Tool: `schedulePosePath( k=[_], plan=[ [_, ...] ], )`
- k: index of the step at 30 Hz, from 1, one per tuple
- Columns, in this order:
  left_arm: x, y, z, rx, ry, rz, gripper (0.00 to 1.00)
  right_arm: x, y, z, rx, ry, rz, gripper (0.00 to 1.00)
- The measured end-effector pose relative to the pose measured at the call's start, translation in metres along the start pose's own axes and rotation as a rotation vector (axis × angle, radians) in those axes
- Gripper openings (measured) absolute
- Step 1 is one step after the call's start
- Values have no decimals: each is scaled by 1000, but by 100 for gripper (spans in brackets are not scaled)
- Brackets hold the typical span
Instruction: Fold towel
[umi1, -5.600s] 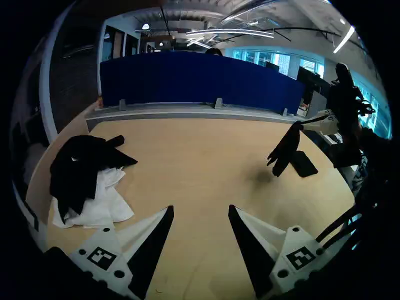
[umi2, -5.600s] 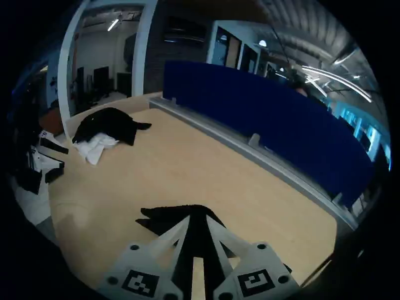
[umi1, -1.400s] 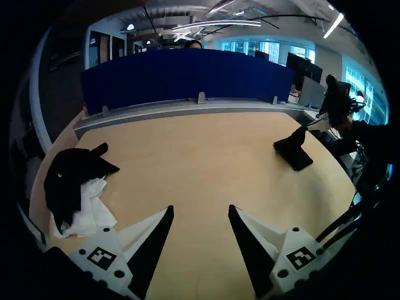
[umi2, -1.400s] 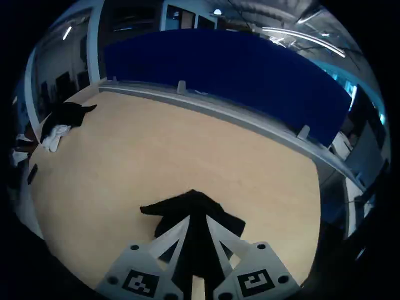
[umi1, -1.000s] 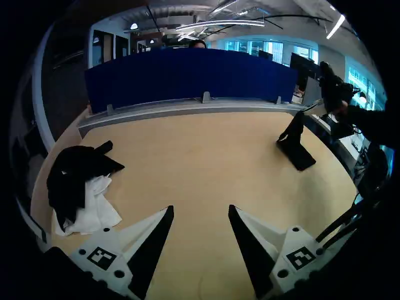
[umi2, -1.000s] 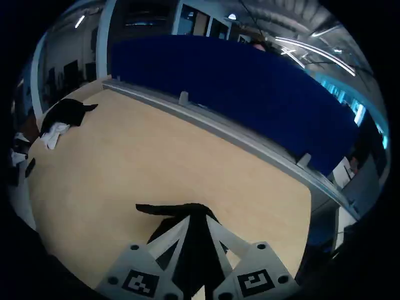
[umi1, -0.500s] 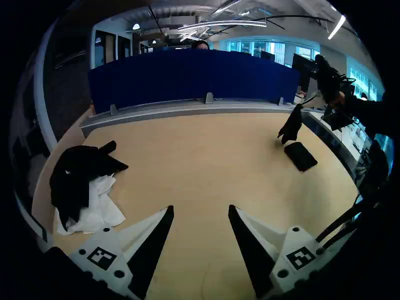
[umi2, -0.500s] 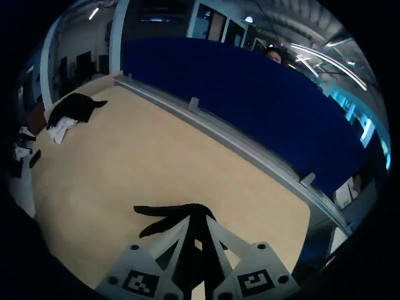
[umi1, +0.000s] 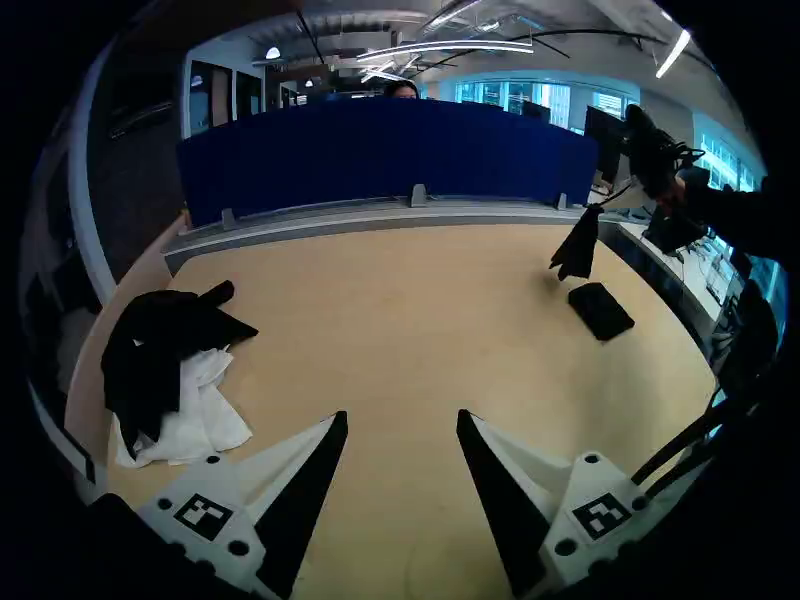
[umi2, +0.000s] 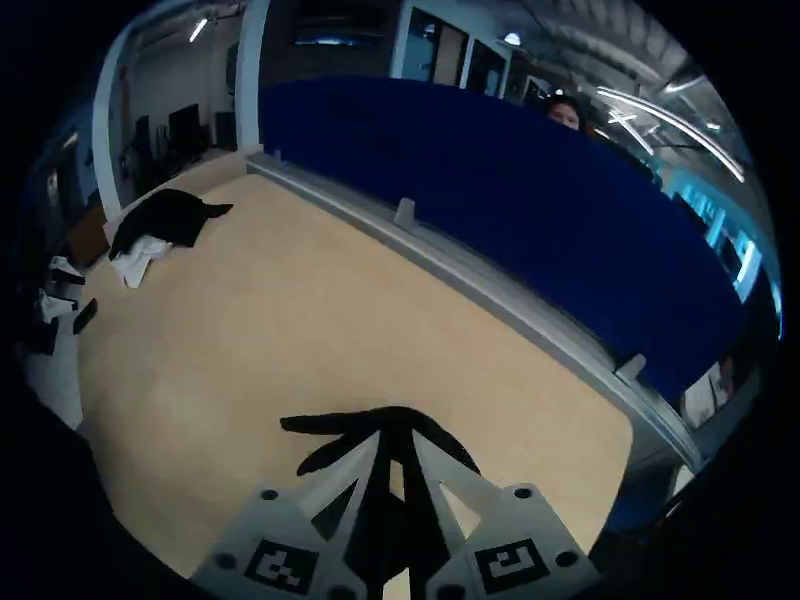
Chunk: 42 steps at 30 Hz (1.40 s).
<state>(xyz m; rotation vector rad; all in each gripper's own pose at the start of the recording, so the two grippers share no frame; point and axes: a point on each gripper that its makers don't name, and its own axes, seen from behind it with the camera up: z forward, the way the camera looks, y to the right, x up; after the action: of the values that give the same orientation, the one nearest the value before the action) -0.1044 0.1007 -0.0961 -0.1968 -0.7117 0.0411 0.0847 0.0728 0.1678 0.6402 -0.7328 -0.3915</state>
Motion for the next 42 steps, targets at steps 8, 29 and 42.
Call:
schedulePosePath(
  k=[8,29,42],
  plan=[
    [-2,4,-4,-2,-2,6,80,-45,-2,-4,27,-84,22,8],
    [9,20,-1,-31,7,32,80,-149,-27,-21,-3,-137,205,8],
    [7,19,-2,-29,4,43,80,-253,-56,-13,-92,-244,395,8]
  ],
)
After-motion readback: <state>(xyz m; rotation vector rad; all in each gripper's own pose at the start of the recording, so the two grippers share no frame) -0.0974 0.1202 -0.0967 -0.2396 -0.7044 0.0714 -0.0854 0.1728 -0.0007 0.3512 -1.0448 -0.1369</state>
